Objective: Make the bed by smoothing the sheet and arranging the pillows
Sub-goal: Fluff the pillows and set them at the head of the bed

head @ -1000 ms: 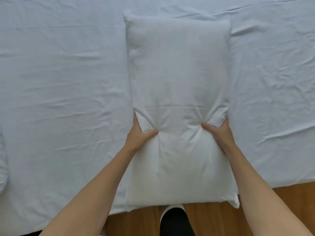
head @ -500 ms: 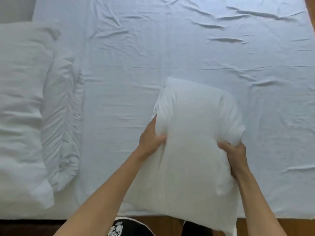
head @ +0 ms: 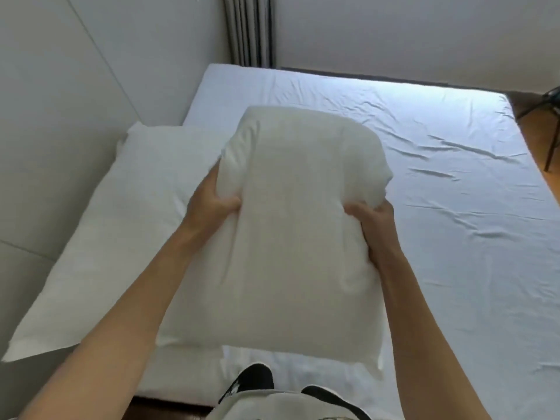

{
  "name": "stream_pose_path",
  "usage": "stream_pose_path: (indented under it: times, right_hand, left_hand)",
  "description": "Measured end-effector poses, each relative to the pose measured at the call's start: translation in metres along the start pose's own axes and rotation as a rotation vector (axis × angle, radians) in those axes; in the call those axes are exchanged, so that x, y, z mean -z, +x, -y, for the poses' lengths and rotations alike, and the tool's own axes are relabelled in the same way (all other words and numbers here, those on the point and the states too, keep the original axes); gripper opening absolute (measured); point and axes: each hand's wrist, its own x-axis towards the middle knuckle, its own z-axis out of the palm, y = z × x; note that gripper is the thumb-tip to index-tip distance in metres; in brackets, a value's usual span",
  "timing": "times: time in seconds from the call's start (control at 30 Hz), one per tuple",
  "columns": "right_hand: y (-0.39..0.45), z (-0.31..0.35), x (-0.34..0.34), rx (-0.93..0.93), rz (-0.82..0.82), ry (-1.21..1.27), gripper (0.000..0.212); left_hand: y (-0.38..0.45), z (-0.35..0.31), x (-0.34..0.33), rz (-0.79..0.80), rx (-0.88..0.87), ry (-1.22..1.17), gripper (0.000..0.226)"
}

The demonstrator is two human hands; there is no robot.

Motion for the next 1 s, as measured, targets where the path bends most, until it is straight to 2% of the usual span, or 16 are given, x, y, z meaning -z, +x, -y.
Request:
stream_pose_path:
  times: [0.2, 0.3, 0.37, 0.43, 0.57, 0.63, 0.7, 0.77, 0.87, 0.93, 1.0]
  right_hand:
    - [-0.013, 0.070, -0.136, 0.150, 0.159, -0.011, 0.016]
    - [-0.014, 0.083, -0.201, 0.189, 0.215, 0.004, 0.017]
    - [-0.009, 0.077, -0.244, 0.173, 0.246, -0.047, 0.029]
    - [-0.001, 0.061, -0.283, 0.099, 0.298, -0.148, 0.057]
    - [0.004, -0.006, -0.324, -0.197, 0.544, -0.519, 0.096]
    - [-0.002, -0.041, -0.327, -0.327, 0.611, -0.728, 0.104]
    - [-0.007, -0.062, -0.330, -0.323, 0.579, -0.799, 0.105]
    - [-0.011, -0.068, -0.339, -0.242, 0.552, -0.824, 0.101]
    - [-0.017, -0.064, -0.355, 0.031, 0.485, -0.922, 0.087]
    - [-0.019, -0.060, -0.364, 0.256, 0.444, -0.963, 0.076]
    - [-0.020, -0.060, -0.371, 0.439, 0.482, -1.031, 0.070]
  left_hand:
    - [0.005, -0.027, 0.164, -0.164, -0.083, 0.034, 0.072]
    - [0.010, -0.020, 0.230, -0.217, -0.050, 0.068, 0.072]
    - [0.017, 0.000, 0.267, -0.247, -0.013, 0.090, 0.073]
    - [0.027, 0.029, 0.297, -0.273, 0.081, 0.113, 0.074]
    - [0.033, 0.122, 0.308, -0.153, 0.484, 0.194, 0.094]
    - [0.030, 0.167, 0.279, -0.090, 0.620, 0.287, 0.085]
    - [0.025, 0.191, 0.244, -0.071, 0.669, 0.442, 0.080]
    - [0.020, 0.197, 0.221, -0.163, 0.657, 0.575, 0.074]
    - [0.017, 0.195, 0.209, -0.277, 0.540, 0.690, 0.070]
    - [0.017, 0.194, 0.202, -0.275, 0.420, 0.755, 0.066]
    - [0.017, 0.192, 0.188, -0.232, 0.288, 0.809, 0.064]
